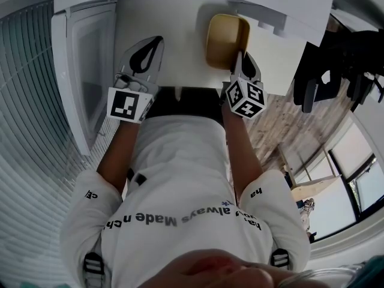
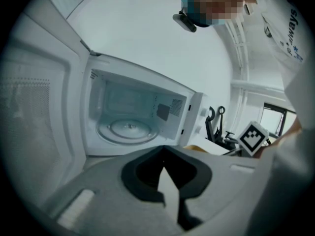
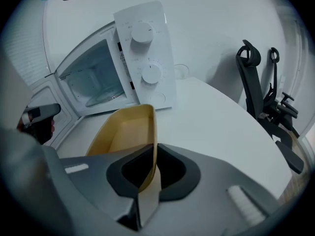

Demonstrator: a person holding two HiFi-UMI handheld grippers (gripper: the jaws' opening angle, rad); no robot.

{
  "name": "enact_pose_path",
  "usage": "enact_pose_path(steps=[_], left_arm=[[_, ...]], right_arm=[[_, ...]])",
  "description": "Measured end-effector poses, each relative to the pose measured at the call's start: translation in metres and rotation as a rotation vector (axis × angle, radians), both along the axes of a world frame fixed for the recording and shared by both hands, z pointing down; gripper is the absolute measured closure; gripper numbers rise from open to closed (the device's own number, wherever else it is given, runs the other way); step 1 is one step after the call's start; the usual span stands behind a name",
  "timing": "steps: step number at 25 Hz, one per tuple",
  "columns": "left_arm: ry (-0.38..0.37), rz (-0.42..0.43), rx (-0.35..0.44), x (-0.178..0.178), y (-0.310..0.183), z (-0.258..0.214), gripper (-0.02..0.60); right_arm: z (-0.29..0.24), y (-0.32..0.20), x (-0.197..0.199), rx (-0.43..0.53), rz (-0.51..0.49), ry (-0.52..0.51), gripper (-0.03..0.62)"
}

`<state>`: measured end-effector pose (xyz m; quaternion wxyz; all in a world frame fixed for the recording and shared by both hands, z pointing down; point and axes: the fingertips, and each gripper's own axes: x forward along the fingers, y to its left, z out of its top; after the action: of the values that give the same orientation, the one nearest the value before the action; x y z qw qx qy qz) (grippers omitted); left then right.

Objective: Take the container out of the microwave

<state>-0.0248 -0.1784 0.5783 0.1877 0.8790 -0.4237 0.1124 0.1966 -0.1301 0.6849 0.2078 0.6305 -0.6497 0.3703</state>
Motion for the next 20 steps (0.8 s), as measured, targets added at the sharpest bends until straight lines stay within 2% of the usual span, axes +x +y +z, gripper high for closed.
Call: enact_pose_path(steps=[5,9,14,20], left_arm=[[0.001,0.007,0.004,0.001,-0.001,-0.002,0.578],[-0.001,0.016,0.014,0.001,-0.001,-0.008,0.578],[-0.004,0.031,0.028,0.003,-0.002,-0.023,0.578],[0.01,0.034,0.057,0.006,-0.006,-0.049,0.578]], right_arm=[[0.0,0.001,0.002,-0.008,0.002,0.017,0.521],[-0.014,-0.004,0.006,0.027,-0.015,0.056,0.522],[-0.051,-0.012,-0.001,0.114,-0.135,0.164,0.523],[-0.106,-0.025,-0.023,0.227,-0.251,0.173,0.531]])
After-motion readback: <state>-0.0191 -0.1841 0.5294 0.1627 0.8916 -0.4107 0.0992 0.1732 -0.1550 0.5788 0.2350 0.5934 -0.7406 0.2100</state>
